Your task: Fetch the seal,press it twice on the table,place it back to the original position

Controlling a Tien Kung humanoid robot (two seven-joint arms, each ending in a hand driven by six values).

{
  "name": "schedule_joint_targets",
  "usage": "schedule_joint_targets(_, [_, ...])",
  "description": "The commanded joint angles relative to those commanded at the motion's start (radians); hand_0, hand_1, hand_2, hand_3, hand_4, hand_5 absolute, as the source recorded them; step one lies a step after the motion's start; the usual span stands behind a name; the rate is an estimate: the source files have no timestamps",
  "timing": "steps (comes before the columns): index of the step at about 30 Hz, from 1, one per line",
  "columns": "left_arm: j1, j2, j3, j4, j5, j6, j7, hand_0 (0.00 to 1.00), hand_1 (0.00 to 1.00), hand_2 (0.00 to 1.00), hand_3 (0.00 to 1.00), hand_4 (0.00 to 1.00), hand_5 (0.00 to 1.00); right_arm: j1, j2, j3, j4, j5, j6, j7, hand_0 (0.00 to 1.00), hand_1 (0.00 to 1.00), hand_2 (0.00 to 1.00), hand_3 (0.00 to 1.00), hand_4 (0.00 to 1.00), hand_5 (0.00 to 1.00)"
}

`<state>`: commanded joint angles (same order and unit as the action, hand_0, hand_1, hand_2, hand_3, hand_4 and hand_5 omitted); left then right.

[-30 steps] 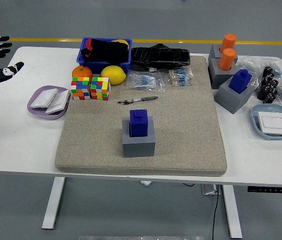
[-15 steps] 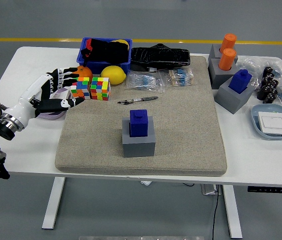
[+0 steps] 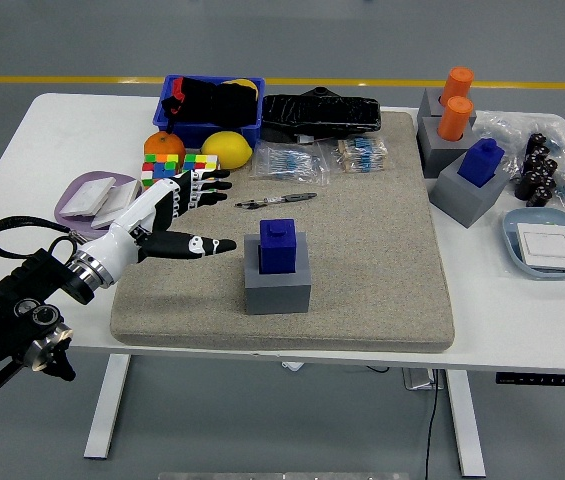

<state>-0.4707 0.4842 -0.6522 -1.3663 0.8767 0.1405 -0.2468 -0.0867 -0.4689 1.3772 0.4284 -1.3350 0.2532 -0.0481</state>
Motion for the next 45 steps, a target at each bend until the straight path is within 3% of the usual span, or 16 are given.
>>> schedule_joint_targets(11, [-0.017, -0.081, 0.026, 0.063, 0.021, 0.035, -0.021, 0.855, 0.824, 0.797, 0.845, 0.998, 0.002, 0.006, -0.004, -0.018, 0.001, 0.003, 0.000, 0.002, 0.793, 0.701, 0.671, 0.658, 0.839, 0.461])
schedule_joint_targets(12, [-0.017, -0.085, 0.030, 0.065, 0.020, 0.035, -0.022, 0.848, 0.795, 0.759, 0.837, 0.927, 0.002, 0.005, -0.004, -0.019, 0.001, 0.004, 0.000, 0.002, 0.793, 0.702, 0.670, 0.658, 0.840, 0.461])
schedule_joint_targets(13, [-0.016, -0.090, 0.034, 0.068, 0.019, 0.036, -0.022, 0.848, 0.795, 0.759, 0.837, 0.927, 0.002, 0.005, -0.005, -0.019, 0.001, 0.004, 0.000, 0.002, 0.793, 0.702, 0.670, 0.658, 0.840, 0.461])
schedule_joint_targets(29, [0.000, -0.153, 0.044, 0.063, 0.027, 0.049, -0.032, 0.843, 0.778, 0.731, 0.829, 0.923, 0.002, -0.001, -0.004, -0.018, 0.002, 0.003, -0.001, 0.004, 0.793, 0.702, 0.671, 0.659, 0.842, 0.462])
schedule_joint_targets(45, [0.000, -0.199, 0.057, 0.112, 0.017, 0.056, -0.042, 0.844, 0.783, 0.745, 0.833, 0.914, 0.002, -0.001, 0.003, -0.011, 0.002, 0.000, -0.003, 0.005, 0.792, 0.702, 0.670, 0.661, 0.847, 0.467])
